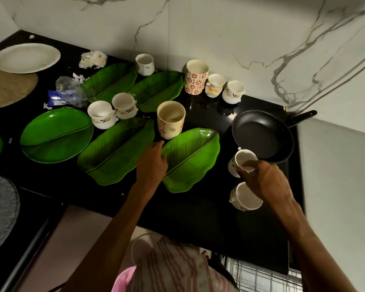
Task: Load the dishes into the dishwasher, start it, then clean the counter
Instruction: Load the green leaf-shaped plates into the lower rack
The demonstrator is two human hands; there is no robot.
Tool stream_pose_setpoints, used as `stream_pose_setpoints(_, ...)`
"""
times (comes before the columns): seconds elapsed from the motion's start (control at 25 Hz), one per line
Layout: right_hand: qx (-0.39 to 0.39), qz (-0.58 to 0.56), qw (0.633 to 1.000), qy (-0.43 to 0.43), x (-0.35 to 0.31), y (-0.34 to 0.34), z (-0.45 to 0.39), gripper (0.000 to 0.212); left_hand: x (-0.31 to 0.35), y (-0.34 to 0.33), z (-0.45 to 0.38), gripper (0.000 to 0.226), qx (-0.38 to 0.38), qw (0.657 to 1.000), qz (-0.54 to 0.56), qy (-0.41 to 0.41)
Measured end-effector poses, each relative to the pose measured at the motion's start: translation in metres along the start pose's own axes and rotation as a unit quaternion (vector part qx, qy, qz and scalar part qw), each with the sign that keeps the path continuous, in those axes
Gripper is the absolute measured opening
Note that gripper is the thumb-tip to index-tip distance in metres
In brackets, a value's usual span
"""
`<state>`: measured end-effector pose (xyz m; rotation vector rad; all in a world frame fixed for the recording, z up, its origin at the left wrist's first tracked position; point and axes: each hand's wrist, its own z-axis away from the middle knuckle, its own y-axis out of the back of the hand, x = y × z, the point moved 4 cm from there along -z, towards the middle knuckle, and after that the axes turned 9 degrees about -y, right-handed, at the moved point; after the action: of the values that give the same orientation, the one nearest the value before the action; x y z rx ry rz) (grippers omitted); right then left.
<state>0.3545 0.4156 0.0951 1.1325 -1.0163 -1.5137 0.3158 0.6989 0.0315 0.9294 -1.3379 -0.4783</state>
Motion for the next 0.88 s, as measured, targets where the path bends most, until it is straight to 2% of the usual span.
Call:
stream_pose_setpoints(0.12,0.130,-0.079,0.986,0.068,-0.014,0.016,0.023,0.030,-0.003,-0.002,0.009,0.046,0.001,1.000,-0.006,-0.011)
stream_pose_setpoints(0.16,0.145,-0.115,0.978,0.099,-0.021,0.014,0.033,0.025,-0.004,-0.001,0.016,0.045,0.007,1.000,0.002,-0.011)
stream_pose_setpoints(0.28,0.091,-0.150,0.968,0.178,-0.043,-0.023,0.055,0.021,-0.008,0.001,0.049,0.042,0.020,1.000,0.020,0.002)
stream_pose_setpoints(0.36,0.043,-0.142,0.969,0.198,-0.050,-0.053,0.064,0.028,-0.014,0.004,0.075,0.042,0.032,0.999,0.035,0.009)
stream_pose_setpoints(0.48,0.032,-0.153,0.966,0.206,-0.055,-0.069,0.071,0.031,-0.023,0.010,0.108,0.041,0.060,0.994,0.087,0.029)
stream_pose_setpoints(0.56,0.029,-0.189,0.957,0.217,-0.062,-0.067,0.075,0.031,-0.031,0.030,0.114,0.038,0.129,0.984,0.115,0.034)
stream_pose_setpoints(0.64,0.024,-0.231,0.945,0.231,-0.068,-0.062,0.078,0.030,-0.052,0.054,0.107,0.034,0.211,0.973,0.079,0.041)
stream_pose_setpoints(0.76,-0.004,-0.288,0.930,0.227,-0.072,-0.061,0.079,0.027,-0.098,0.084,0.087,0.040,0.280,0.951,0.033,0.126)
stream_pose_setpoints(0.88,-0.030,-0.308,0.930,0.200,-0.070,-0.065,0.079,0.025,-0.125,0.095,0.074,0.048,0.285,0.932,0.061,0.214)
